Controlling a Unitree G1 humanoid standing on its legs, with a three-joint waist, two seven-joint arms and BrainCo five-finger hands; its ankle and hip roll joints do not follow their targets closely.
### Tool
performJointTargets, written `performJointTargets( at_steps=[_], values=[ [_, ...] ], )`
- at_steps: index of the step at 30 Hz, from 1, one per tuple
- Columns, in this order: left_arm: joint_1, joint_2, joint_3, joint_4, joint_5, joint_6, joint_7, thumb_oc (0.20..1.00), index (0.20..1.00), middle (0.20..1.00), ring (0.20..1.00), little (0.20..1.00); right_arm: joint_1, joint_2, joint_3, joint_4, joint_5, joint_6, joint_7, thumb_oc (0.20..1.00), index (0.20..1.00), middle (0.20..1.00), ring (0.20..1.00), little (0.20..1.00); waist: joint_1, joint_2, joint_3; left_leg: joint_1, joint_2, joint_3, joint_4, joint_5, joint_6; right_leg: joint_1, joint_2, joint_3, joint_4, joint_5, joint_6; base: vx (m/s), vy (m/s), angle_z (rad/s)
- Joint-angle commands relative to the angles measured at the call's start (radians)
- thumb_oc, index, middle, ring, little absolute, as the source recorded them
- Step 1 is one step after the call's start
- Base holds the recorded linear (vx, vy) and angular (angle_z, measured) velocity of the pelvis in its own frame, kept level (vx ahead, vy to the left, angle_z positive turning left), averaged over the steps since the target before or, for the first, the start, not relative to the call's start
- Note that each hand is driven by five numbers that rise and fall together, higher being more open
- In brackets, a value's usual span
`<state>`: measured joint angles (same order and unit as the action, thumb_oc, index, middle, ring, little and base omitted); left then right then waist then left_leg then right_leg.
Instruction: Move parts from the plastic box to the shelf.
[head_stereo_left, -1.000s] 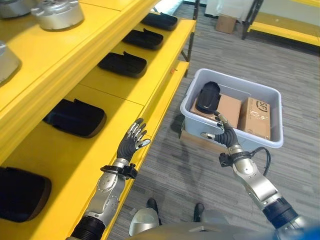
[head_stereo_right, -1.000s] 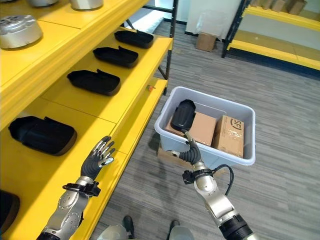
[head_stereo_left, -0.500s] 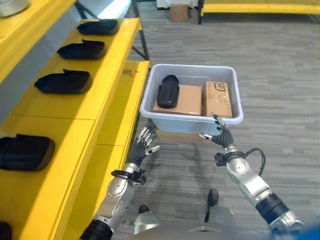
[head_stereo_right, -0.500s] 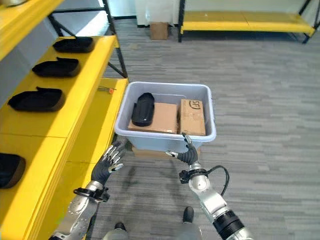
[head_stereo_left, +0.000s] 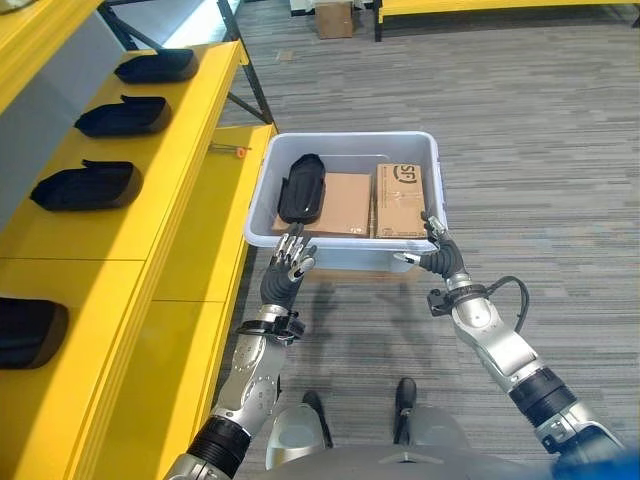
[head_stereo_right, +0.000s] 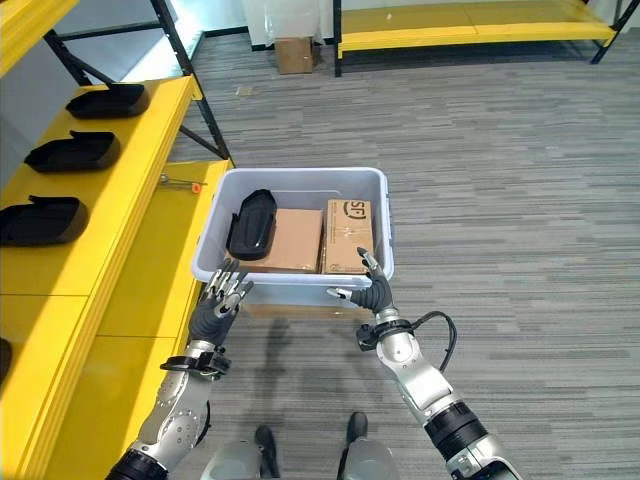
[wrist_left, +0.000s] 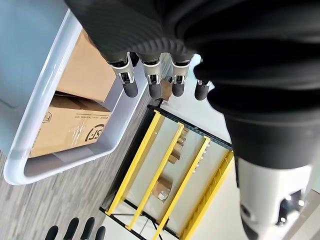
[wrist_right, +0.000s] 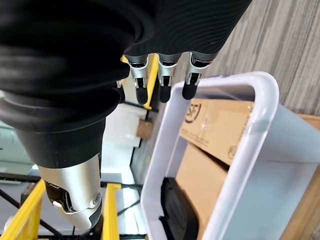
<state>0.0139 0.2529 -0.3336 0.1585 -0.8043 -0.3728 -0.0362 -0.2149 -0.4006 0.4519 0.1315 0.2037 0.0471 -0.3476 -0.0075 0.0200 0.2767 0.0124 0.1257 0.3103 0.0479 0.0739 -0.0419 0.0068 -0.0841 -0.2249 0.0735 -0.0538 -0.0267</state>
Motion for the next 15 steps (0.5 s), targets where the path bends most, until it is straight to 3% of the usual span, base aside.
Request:
performJointTargets(
  at_steps=[1,4,6,9,10,15],
  values=[
    [0.005,0.025,0.04,-0.089,-0.004,-0.019,-0.017,1.0,1.0,1.0,1.0,1.0,-0.008,0.019,-0.009,-0.083,-0.011,-0.079,0.029,1.0,1.0,1.0,1.0,1.0,0.027,0.012,-0.012,-0.041,0.07,-0.039,-0.031,0.054,-0.066,0.06,-0.019,-0.061,0.009,-0.029,0.05,0.22,0.162,-0.09],
    [0.008,0.027,0.044,-0.061,0.002,-0.003,-0.06,1.0,1.0,1.0,1.0,1.0,0.002,0.011,-0.004,-0.086,-0.015,-0.084,0.033,1.0,1.0,1.0,1.0,1.0,0.027,0.015,-0.01,-0.057,0.121,-0.025,-0.061,0.106,-0.079,0.075,-0.029,-0.082,0.042,-0.061,0.041,0.2,0.174,0.0],
    [0.007,0.027,0.041,-0.037,0.006,-0.005,-0.077,1.0,1.0,1.0,1.0,1.0,-0.002,0.01,0.003,-0.076,0.003,-0.079,0.034,1.0,1.0,1.0,1.0,1.0,0.031,0.013,-0.007,-0.057,0.128,-0.03,-0.063,0.097,-0.078,0.077,-0.037,-0.088,0.065,-0.075,0.041,0.18,0.171,0.07],
    [0.006,0.037,0.043,-0.027,0.044,0.001,-0.061,1.0,1.0,1.0,1.0,1.0,-0.001,0.021,0.013,-0.063,0.091,-0.038,0.031,1.0,1.0,1.0,1.0,1.0,0.045,0.008,-0.002,-0.041,0.106,-0.06,-0.061,0.054,-0.069,0.072,-0.045,-0.087,0.109,-0.098,0.048,0.15,0.182,-0.01],
    [-0.012,0.058,0.033,-0.019,0.172,0.014,-0.048,1.0,1.0,1.0,1.0,1.0,0.005,0.044,0.024,-0.02,0.146,-0.044,0.023,1.0,1.0,1.0,1.0,1.0,0.054,0.004,0.0,-0.022,0.08,-0.08,-0.045,0.018,-0.053,0.068,-0.046,-0.091,0.148,-0.116,0.047,0.14,0.207,-0.07],
    [-0.021,0.098,-0.01,-0.002,0.205,0.014,-0.083,1.0,1.0,1.0,1.0,1.0,0.012,0.075,0.025,0.021,0.157,-0.084,0.043,1.0,1.0,1.0,1.0,1.0,0.068,-0.012,-0.011,0.003,0.031,-0.101,-0.003,-0.048,-0.017,0.066,-0.056,-0.086,0.179,-0.113,0.065,0.14,0.219,0.0]
  ],
)
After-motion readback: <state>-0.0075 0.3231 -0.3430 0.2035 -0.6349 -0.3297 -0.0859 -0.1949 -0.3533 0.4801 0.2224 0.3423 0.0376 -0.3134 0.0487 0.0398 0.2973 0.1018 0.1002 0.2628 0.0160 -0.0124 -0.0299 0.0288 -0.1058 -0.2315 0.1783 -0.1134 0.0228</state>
